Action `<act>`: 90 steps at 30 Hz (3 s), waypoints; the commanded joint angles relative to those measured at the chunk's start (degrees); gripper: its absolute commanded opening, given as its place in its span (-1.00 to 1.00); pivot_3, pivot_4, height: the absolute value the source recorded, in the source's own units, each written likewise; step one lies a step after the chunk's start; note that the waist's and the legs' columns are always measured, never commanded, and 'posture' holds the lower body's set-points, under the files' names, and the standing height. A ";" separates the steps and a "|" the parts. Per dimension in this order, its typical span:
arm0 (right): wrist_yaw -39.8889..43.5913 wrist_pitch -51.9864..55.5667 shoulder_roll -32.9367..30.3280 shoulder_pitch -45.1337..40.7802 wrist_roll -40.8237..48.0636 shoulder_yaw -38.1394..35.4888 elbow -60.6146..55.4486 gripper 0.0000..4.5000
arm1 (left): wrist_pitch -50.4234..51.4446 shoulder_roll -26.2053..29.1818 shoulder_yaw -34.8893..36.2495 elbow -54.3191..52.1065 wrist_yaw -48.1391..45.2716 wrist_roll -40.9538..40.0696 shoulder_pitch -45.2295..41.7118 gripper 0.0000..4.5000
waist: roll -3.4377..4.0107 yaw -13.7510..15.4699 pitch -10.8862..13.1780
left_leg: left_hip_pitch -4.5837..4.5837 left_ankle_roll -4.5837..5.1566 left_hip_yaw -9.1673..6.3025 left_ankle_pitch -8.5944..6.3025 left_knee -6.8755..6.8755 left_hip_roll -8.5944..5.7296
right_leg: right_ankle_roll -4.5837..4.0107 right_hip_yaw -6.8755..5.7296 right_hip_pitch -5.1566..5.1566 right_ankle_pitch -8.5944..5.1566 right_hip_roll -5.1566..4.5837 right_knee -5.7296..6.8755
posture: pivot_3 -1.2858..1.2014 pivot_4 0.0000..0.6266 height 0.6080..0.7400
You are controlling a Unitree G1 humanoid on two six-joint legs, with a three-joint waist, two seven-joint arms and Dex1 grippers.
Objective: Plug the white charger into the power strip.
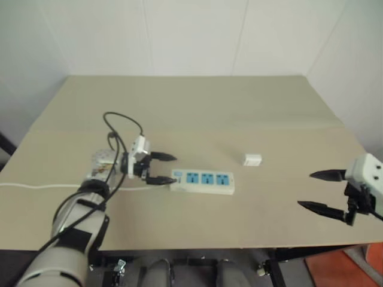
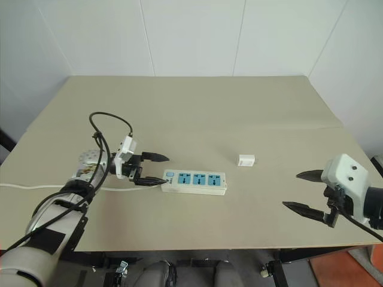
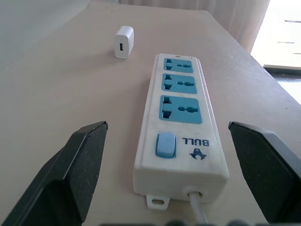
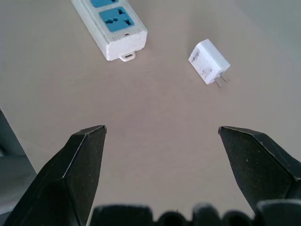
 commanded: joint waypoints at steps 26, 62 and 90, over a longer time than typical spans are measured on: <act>-5.62 3.93 2.41 3.88 1.96 -5.49 -8.25 1.00 | -8.93 -5.81 10.33 9.35 -0.18 14.97 0.65 1.00 | -0.05 0.26 0.01 | 0.01 0.00 0.00 0.00 0.01 0.00 | 0.00 0.00 0.00 0.00 0.01 0.02 | 0.03 -0.52 1.00; -7.79 3.17 -0.35 -4.99 1.97 3.71 -2.53 1.00 | -12.30 -8.00 16.51 9.95 0.23 27.03 3.49 0.46 | 0.02 0.16 -0.34 | 0.73 0.01 0.01 -0.01 -0.04 0.01 | 0.04 -0.02 0.82 -0.02 0.00 -0.11 | 0.03 -0.52 1.00; 16.21 -33.76 19.98 -85.31 -42.10 68.59 79.52 1.00 | -14.73 -7.66 13.92 8.78 2.86 30.43 3.86 0.46 | 0.13 0.27 -0.40 | 0.45 0.00 0.09 -0.01 -0.03 -0.07 | 0.03 -0.07 0.39 -0.01 -0.05 0.05 | 0.03 -0.52 1.00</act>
